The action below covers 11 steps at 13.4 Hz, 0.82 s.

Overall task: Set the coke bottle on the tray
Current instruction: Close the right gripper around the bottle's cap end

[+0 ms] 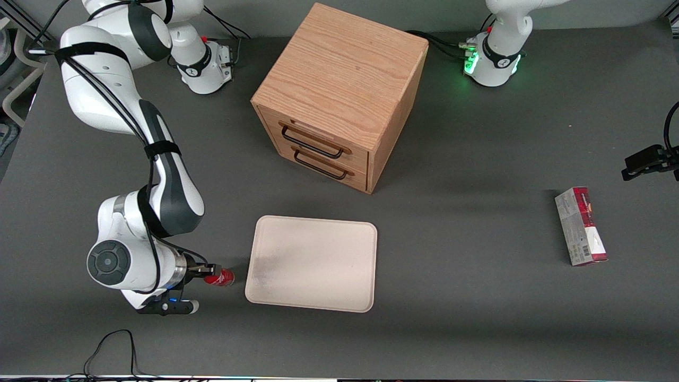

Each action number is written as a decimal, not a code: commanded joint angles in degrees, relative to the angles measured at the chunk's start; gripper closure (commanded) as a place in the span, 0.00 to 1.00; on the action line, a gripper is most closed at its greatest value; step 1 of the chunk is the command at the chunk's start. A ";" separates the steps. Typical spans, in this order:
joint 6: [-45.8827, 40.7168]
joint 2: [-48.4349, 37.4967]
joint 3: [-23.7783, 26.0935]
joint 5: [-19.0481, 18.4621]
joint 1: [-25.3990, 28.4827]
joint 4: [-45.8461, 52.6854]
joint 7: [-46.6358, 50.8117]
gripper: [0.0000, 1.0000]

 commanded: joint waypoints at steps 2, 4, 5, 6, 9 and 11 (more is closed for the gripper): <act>-0.08 0.92 0.13 -1.27 0.33 1.84 0.39 0.68; -0.08 1.10 0.13 -1.27 0.33 1.84 0.65 0.94; -0.08 1.10 0.13 -1.27 0.33 1.84 0.74 1.00; -0.08 1.10 0.13 -1.27 0.33 1.84 0.92 1.00; -0.26 0.92 0.13 -1.36 0.33 1.84 1.18 1.00; -2.53 -0.74 0.22 -1.01 0.24 1.93 1.01 1.00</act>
